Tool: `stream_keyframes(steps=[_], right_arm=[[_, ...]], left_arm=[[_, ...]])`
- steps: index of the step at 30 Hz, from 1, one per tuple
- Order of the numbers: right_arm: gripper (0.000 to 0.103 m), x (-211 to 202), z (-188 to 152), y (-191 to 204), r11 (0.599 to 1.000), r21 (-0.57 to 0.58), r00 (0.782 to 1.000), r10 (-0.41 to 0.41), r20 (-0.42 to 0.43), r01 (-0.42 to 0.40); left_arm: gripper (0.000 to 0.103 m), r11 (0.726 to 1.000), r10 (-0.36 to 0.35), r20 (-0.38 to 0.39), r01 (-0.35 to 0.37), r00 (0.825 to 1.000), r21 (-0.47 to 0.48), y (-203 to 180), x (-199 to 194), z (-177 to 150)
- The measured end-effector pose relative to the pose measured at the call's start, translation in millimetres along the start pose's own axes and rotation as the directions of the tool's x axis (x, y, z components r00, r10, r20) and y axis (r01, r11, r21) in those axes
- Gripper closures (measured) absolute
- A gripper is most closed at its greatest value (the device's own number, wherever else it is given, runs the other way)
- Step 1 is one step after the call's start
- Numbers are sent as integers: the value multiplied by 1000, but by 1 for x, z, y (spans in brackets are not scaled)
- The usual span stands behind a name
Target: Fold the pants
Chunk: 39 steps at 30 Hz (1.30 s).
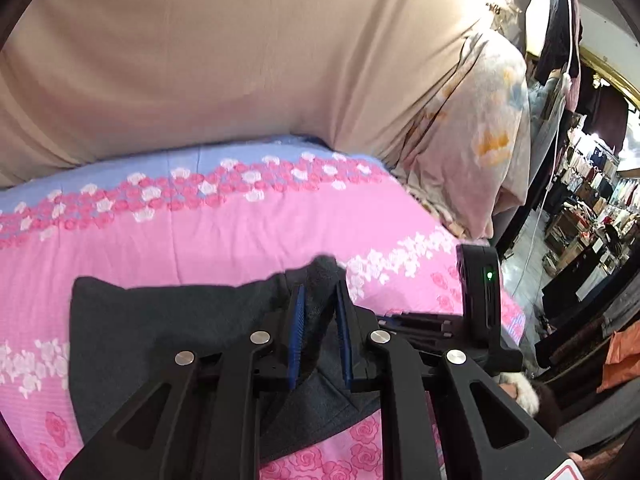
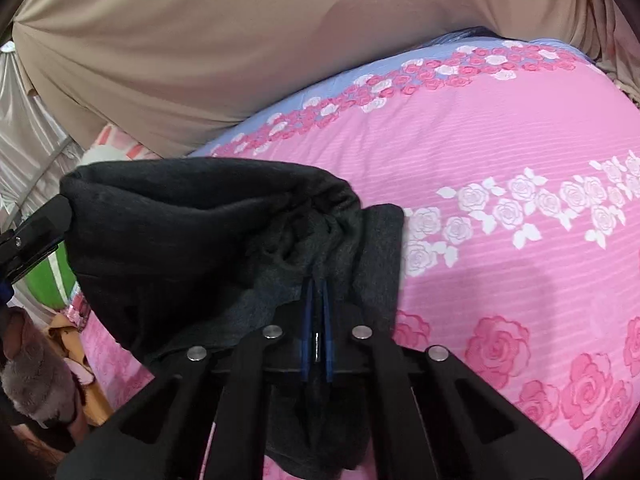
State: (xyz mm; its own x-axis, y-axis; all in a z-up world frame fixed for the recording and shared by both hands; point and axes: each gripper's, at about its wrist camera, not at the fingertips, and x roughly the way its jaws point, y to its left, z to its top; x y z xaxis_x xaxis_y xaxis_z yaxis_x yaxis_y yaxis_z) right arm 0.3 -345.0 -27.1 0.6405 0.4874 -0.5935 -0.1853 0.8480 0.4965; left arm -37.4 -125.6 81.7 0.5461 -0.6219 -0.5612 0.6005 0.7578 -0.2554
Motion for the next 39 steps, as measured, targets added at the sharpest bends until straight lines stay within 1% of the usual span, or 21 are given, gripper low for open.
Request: stream_keyframes(steps=[3, 5, 7, 9, 11, 12, 13, 14, 17, 20, 21, 22, 23, 24, 26, 27, 30, 34, 36, 38, 39], right_arm=[[100, -1, 0, 16, 996, -4, 996, 89, 1, -89], [100, 11, 0, 22, 990, 9, 990, 141, -30, -141], [100, 19, -1, 25, 996, 0, 995, 89, -39, -89], [100, 10, -2, 20, 1000, -13, 1000, -3, -8, 3], [100, -3, -2, 7, 998, 2, 998, -64, 8, 64], [100, -9, -3, -1, 995, 13, 995, -94, 13, 94], [100, -16, -5, -10, 993, 32, 994, -111, 17, 111], [99, -21, -7, -18, 994, 45, 994, -106, 27, 104], [98, -24, -13, -29, 994, 83, 998, -66, 17, 64], [97, -24, -18, -27, 996, 76, 999, -40, 12, 38], [97, -22, -19, -25, 997, 68, 999, -38, 12, 37], [97, -21, -19, -23, 998, 59, 999, -35, 9, 35], [97, -16, -17, -21, 998, 56, 999, -35, 6, 35], [97, -13, -15, -21, 998, 54, 999, -35, 3, 35], [97, -11, -13, -20, 998, 43, 999, -38, 6, 37], [98, -11, -12, -19, 998, 37, 999, -40, 10, 40], [99, -18, -7, -12, 1000, 22, 999, -15, 36, 14], [99, -24, -1, 4, 998, 8, 997, 59, 51, -59], [100, -16, -3, 15, 997, -11, 996, 81, 31, -81], [100, -3, -7, 24, 994, -17, 994, 108, -6, -108], [100, 6, -10, 28, 992, -13, 992, 127, -29, -127]], left_arm=[[93, 1000, -17, 27, 17, 999, 22, -5, -8, 5], [93, 999, -21, 27, 20, 999, 36, -9, -7, 6], [93, 999, -8, 2, 8, 1000, 43, -11, 1, 3], [92, 998, 21, -31, -19, 999, 61, -13, 6, -2], [65, 993, 53, -55, -47, 997, 108, -20, 10, -17], [36, 991, 59, -57, -51, 997, 127, -24, 11, -25], [24, 987, 64, -48, -56, 997, 150, -28, 12, -35], [23, 983, 69, -35, -62, 997, 172, -34, 14, -45], [20, 963, 74, -57, -56, 996, 265, -57, 33, -71], [19, 934, 124, -78, -90, 989, 347, -76, 58, -87], [21, 921, 162, -89, -119, 983, 370, -79, 68, -91], [39, 917, 180, -100, -130, 979, 377, -79, 75, -93], [55, 928, 176, -136, -118, 975, 354, -73, 82, -92], [74, 948, 130, -178, -69, 975, 311, -66, 85, -89], [90, 986, 16, -206, 19, 978, 165, -44, 79, -75], [95, 991, -12, -195, 38, 981, 129, -37, 73, -69], [96, 994, -106, -128, 109, 986, 9, -14, 46, -47], [97, 993, -105, -26, 103, 994, -56, 8, 15, -20], [97, 995, -80, 11, 80, 997, -55, 11, 4, -10], [98, 994, -87, 30, 88, 996, -59, 11, 0, 0], [102, 994, -88, 39, 90, 995, -57, 10, -3, 2]])
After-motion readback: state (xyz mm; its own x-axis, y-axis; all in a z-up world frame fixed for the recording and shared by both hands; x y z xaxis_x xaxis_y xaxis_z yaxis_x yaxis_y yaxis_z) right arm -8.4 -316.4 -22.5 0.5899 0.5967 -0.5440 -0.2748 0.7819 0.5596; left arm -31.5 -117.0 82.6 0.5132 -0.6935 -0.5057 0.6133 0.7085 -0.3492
